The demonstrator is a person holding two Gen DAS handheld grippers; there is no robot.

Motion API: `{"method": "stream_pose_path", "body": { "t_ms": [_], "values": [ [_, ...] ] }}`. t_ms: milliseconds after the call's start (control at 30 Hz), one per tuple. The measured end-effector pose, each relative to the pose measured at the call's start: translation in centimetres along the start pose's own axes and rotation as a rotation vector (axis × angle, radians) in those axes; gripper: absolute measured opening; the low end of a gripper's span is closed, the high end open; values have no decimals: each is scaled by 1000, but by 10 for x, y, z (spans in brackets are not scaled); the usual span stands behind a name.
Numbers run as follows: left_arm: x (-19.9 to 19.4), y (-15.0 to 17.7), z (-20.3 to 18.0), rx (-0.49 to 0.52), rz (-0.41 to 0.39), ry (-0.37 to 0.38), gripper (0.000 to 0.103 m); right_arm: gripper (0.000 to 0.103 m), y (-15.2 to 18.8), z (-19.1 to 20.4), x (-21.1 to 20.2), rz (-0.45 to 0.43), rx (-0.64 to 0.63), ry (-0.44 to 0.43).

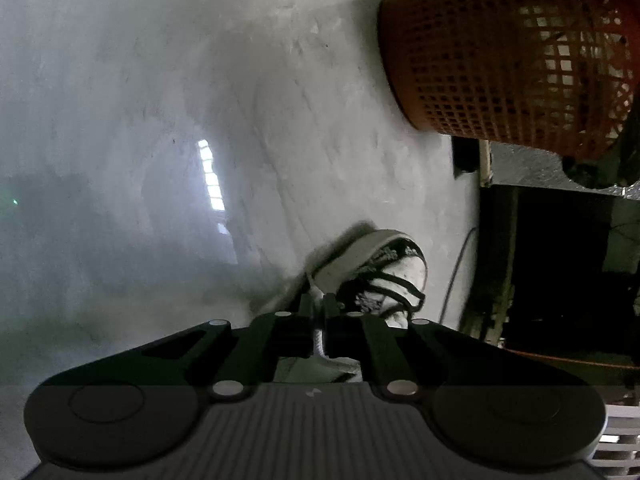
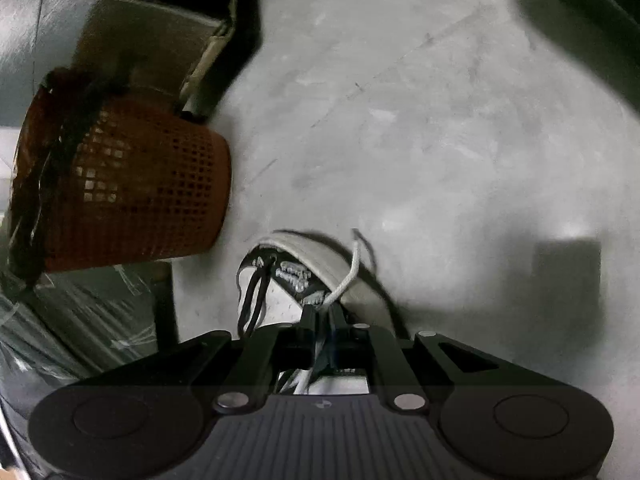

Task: Lace up shoes with both hands

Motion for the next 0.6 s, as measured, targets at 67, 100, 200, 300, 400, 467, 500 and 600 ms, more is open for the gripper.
{"method": "stream_pose_path", "body": {
  "t_ms": [67,100,200,300,400,467,500,600],
  "values": [
    [-3,-4,-1,2,-32,13,4,10,-5,4,3,1,-40,26],
    [-4,-6,-1,-10,-43,27,4,11,-7,4,5,3,-43,32],
    [-6,-12,-2,-25,-65,52,4,11,-13,5,9,-4,-50,8],
    [-5,-17,-5,-20,-75,63,4,6,-18,6,15,-2,-57,-11],
    [0,-21,-5,-8,-58,64,4,4,-24,-1,21,5,8,-50],
    [1,-22,-4,-6,-61,65,4,4,-28,0,24,6,14,-63],
    [1,-22,-4,-13,-66,80,4,5,-29,1,25,2,7,-61],
    [-4,-22,-7,-11,-98,145,4,5,-30,6,24,-6,-16,-79]
  ]
}}
Point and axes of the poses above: each gripper's, at about its wrist camera, not at the fingertips, and x roughly the way its jaws point, z to its left, y to its underside, the point moved 1 cm from there along x, roughly the way its jaws point, and after that the axes turned 5 degrees about z, right-handed, at the moved point
